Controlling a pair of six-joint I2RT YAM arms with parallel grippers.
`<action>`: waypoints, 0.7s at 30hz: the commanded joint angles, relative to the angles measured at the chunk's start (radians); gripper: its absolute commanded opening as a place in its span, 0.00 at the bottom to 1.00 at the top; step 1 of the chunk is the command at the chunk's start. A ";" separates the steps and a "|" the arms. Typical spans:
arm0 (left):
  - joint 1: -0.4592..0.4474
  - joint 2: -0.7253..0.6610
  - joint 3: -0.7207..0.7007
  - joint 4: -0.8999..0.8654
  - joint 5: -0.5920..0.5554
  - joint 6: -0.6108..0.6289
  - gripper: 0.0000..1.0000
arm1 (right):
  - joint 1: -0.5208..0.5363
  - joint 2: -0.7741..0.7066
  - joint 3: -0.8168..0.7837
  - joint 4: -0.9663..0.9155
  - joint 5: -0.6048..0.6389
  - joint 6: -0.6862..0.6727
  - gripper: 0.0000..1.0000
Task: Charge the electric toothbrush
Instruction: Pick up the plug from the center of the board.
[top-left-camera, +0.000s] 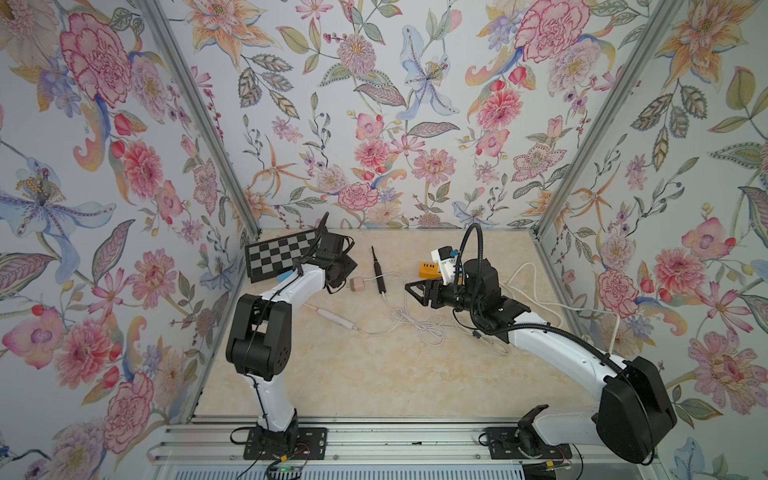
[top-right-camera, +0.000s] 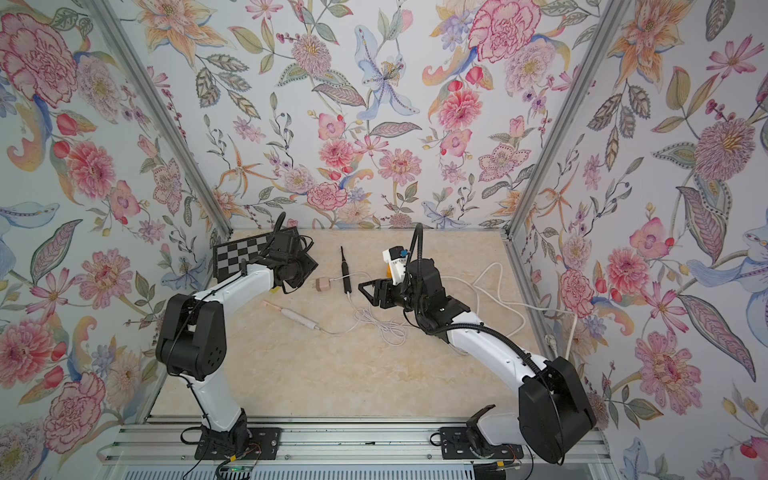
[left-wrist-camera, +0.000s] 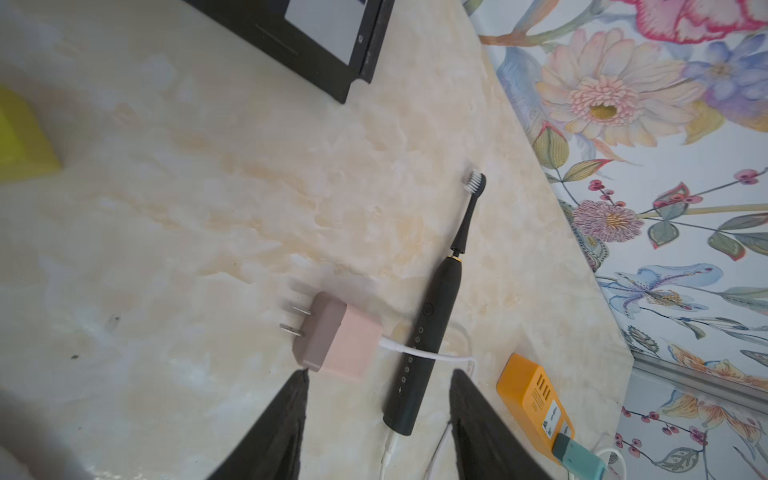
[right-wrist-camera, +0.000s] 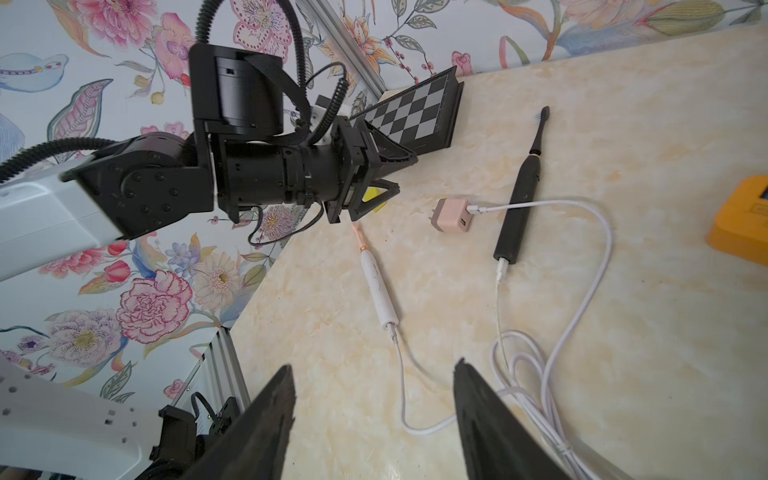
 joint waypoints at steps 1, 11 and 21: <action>-0.014 0.074 0.095 -0.088 0.070 -0.125 0.58 | -0.003 -0.014 0.025 -0.026 0.000 0.018 0.64; -0.019 0.213 0.197 -0.234 0.063 -0.204 0.65 | -0.031 -0.099 0.038 -0.105 0.045 0.016 0.66; -0.028 0.257 0.251 -0.332 0.018 -0.228 0.68 | -0.031 -0.174 -0.006 -0.114 0.092 0.030 0.67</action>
